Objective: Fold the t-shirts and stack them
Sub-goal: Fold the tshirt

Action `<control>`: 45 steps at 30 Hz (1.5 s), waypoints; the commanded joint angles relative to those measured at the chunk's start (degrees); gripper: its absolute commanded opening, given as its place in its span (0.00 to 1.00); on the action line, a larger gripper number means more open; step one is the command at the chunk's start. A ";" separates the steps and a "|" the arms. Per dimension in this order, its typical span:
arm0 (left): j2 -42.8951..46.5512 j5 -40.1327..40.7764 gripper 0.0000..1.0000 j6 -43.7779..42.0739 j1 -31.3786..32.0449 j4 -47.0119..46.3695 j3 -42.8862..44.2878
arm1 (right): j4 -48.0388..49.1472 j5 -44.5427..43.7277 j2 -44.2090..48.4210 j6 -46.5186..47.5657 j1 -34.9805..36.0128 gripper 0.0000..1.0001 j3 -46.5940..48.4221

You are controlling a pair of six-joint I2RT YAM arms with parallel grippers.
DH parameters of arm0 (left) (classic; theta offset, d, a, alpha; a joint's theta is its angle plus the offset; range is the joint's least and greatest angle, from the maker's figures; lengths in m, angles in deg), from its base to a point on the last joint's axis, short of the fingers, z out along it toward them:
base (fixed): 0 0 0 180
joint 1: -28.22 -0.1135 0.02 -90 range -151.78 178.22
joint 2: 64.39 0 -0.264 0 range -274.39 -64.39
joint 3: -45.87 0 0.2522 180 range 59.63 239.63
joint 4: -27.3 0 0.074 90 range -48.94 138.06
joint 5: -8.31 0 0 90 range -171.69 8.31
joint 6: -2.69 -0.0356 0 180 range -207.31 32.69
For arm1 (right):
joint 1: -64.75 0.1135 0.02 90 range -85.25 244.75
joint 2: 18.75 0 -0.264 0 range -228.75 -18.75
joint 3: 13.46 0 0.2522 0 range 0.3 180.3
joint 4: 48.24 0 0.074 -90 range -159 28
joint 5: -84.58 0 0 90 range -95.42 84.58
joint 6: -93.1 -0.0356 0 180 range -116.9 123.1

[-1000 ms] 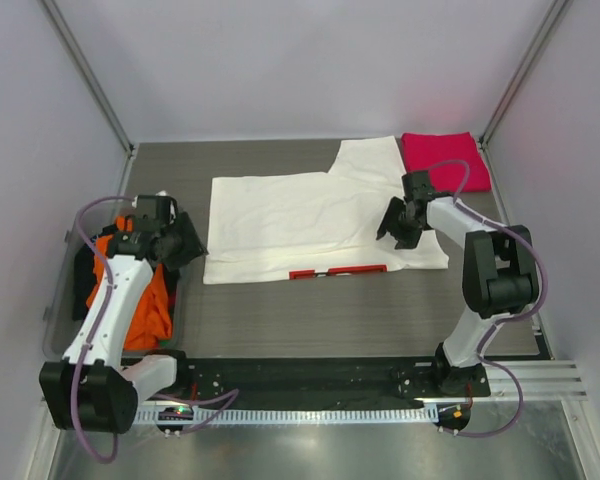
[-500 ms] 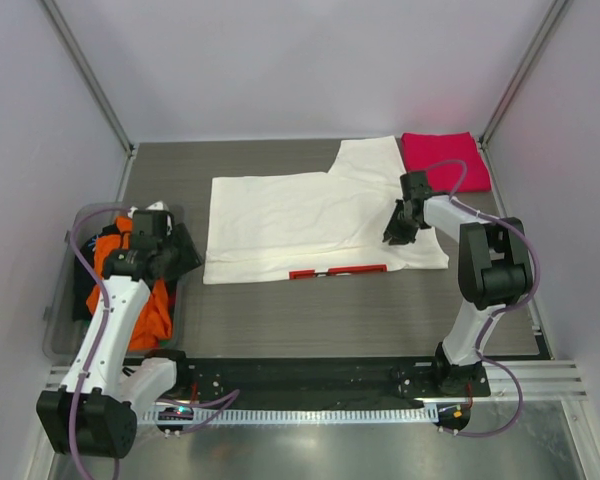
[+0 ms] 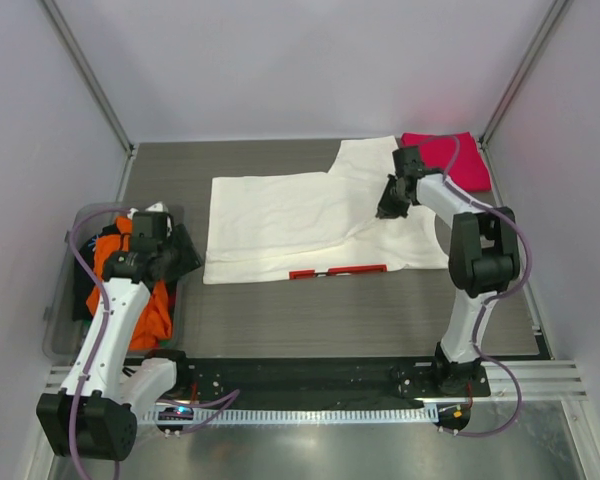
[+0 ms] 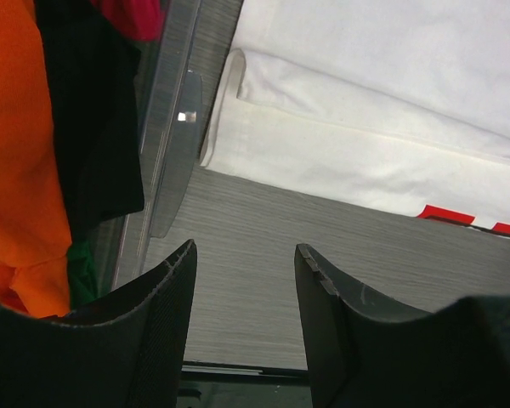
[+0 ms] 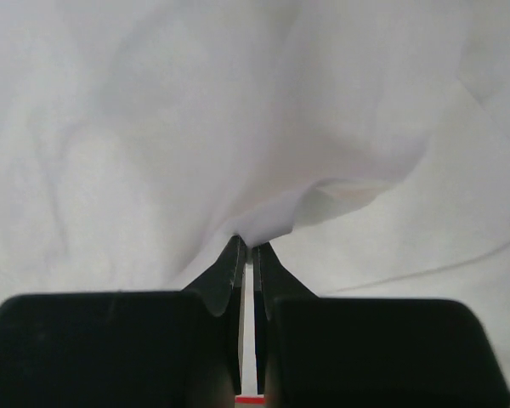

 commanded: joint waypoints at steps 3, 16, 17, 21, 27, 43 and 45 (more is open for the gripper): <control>0.40 0.21 0.51 -0.51 0.03 -1.54 -0.27 | -1.08 2.65 -9.92 1.86 2.87 0.02 16.82; -1.27 -2.25 0.54 2.74 0.03 -2.06 -0.53 | -9.87 -8.50 -5.75 5.22 2.01 0.90 23.66; -1.18 -4.17 0.54 3.70 0.12 -3.29 -1.06 | -9.61 -9.28 -0.51 4.51 1.30 0.90 17.89; -1.97 -3.85 0.57 8.71 4.05 -6.72 -4.65 | -7.41 -11.40 13.32 0.73 -2.83 0.88 0.12; -10.38 -2.16 0.58 14.86 10.75 -14.61 -8.88 | -6.80 -9.38 27.73 -2.17 -8.46 0.86 -21.34; -25.35 7.49 0.59 16.46 11.19 -20.61 -8.09 | -1.87 -6.65 27.14 -0.51 -14.18 0.83 -30.85; -26.14 9.34 0.60 16.46 11.19 -20.70 -8.27 | -1.00 -6.83 26.09 -0.51 -15.23 0.83 -31.29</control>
